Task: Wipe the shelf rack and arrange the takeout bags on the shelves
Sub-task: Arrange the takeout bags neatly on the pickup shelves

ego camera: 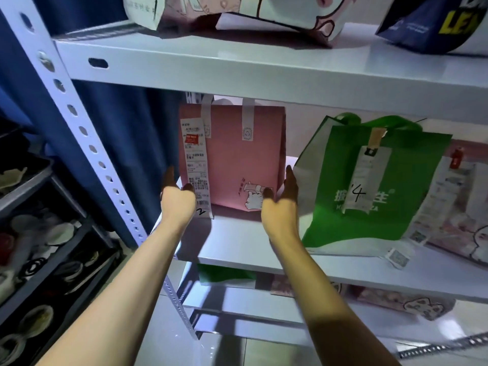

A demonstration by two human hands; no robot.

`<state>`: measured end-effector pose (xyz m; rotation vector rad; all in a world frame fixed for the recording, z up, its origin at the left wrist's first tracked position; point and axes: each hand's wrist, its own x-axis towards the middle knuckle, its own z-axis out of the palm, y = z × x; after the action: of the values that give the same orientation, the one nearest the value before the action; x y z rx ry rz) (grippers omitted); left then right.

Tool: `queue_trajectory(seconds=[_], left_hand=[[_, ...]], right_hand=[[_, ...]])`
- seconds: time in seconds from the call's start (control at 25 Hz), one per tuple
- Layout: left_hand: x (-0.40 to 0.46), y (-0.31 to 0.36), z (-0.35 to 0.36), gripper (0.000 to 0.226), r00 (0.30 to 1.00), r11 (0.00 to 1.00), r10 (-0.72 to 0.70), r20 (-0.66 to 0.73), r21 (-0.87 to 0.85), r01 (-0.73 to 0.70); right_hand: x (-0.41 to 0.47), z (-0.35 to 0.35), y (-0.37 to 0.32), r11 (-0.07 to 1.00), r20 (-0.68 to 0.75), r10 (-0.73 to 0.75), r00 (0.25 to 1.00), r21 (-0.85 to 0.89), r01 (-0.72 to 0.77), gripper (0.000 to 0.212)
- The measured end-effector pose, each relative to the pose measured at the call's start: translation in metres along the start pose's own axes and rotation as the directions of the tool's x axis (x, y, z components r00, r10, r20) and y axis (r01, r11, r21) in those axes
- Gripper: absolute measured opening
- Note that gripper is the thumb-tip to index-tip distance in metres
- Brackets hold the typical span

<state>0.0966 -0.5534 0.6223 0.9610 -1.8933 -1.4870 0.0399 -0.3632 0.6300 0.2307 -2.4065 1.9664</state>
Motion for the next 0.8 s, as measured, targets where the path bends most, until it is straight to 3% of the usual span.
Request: queue_trajectory(seconds=[0.2, 0.4, 0.52, 0.8], left_hand=[[0.013, -0.003, 0.008, 0.040, 0.995, 0.996, 0.084, 0.048, -0.005, -0.083], [-0.017, 0.001, -0.017, 0.041, 0.998, 0.998, 0.045, -0.044, -0.041, -0.047], [-0.048, 0.001, -0.036, 0.030, 0.998, 0.996, 0.013, -0.057, -0.084, -0.018], [-0.125, 0.007, -0.081, 0.041, 0.989, 0.989, 0.139, 0.045, -0.065, -0.136]], right_hand=[[0.010, 0.003, 0.004, 1.000, 0.028, -0.001, 1.000, 0.005, 0.001, 0.057], [-0.010, -0.001, -0.003, 0.990, -0.040, 0.043, 0.998, 0.136, -0.037, 0.012], [-0.040, -0.007, -0.012, 0.984, -0.064, -0.007, 0.998, 0.179, 0.019, 0.016], [-0.118, -0.041, -0.033, 0.964, -0.126, -0.103, 0.987, 0.231, 0.130, 0.021]])
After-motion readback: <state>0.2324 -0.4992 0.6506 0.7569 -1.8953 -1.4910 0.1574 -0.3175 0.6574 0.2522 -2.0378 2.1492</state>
